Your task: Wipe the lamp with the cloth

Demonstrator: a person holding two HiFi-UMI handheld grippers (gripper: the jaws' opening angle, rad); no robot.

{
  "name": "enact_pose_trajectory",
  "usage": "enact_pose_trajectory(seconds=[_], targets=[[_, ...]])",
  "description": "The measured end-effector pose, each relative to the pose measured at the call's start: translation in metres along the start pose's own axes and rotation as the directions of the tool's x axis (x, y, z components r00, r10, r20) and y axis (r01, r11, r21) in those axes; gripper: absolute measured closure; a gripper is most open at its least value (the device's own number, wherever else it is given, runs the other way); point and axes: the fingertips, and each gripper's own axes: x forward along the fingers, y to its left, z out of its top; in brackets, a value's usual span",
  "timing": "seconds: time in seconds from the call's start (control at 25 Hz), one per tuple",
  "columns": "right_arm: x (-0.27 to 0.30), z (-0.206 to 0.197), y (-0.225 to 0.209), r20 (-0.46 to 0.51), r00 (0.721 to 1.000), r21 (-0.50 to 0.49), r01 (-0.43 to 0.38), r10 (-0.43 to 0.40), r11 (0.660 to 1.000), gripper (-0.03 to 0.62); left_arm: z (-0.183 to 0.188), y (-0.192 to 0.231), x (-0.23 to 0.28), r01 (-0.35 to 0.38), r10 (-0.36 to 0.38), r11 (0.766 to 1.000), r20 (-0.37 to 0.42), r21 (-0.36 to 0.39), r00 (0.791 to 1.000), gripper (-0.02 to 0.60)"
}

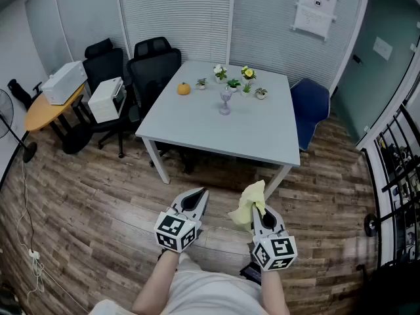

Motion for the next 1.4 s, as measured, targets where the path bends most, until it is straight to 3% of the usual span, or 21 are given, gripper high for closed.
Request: enact_pose_trajectory(seconds=[0.12, 0.28, 0.4, 0.48, 0.56, 0.64, 1.08, 1.4], targets=[[-0.002, -0.002, 0.002, -0.005, 1.0, -0.001, -0.002, 0.002, 1.0, 0.568, 0.001, 0.009, -0.01, -0.04, 0.041, 0.998, 0.022, -0.046, 0.999, 0.58], [-0.005, -0.005, 0.004, -0.008, 1.0, 0.002, -0.009, 0.009, 1.0, 0.568, 0.0, 0.013, -0.019, -0.074, 0.075, 0.996, 0.029, -0.048, 0.997, 0.58], [-0.009, -0.005, 0.002, -0.005, 1.0, -0.002, -0.015, 0.015, 1.0, 0.568, -0.003, 0.006, -0.02, -0.066, 0.067, 0.997, 0.02, -0.034, 0.998, 0.58], [-0.012, -0.004, 0.0, -0.002, 1.0, -0.011, -0.01, 0.01, 1.0, 0.568, -0.005, -0.004, -0.018, -0.024, 0.024, 0.999, 0.012, -0.027, 1.0, 0.567], [-0.017, -0.003, -0.005, 0.005, 1.0, -0.028, 0.008, -0.008, 1.0, 0.568, -0.004, -0.009, -0.015, 0.001, 0.001, 0.999, 0.025, -0.048, 1.0, 0.293], [-0.022, -0.001, -0.012, 0.014, 0.999, -0.04, 0.03, -0.03, 0.999, 0.568, -0.001, -0.008, -0.014, -0.017, 0.02, 0.998, 0.049, -0.055, 0.999, 0.259], [0.013, -0.006, -0.054, 0.008, 0.997, -0.042, 0.078, -0.078, 0.996, 0.568, -0.009, 0.02, 0.035, -0.025, 0.026, 0.998, 0.029, -0.06, 0.999, 0.238], [0.147, -0.013, -0.111, -0.031, 0.993, -0.02, 0.114, -0.115, 0.993, 0.568, -0.023, 0.116, 0.159, -0.01, 0.009, 1.0, -0.041, -0.016, 0.999, 0.238]])
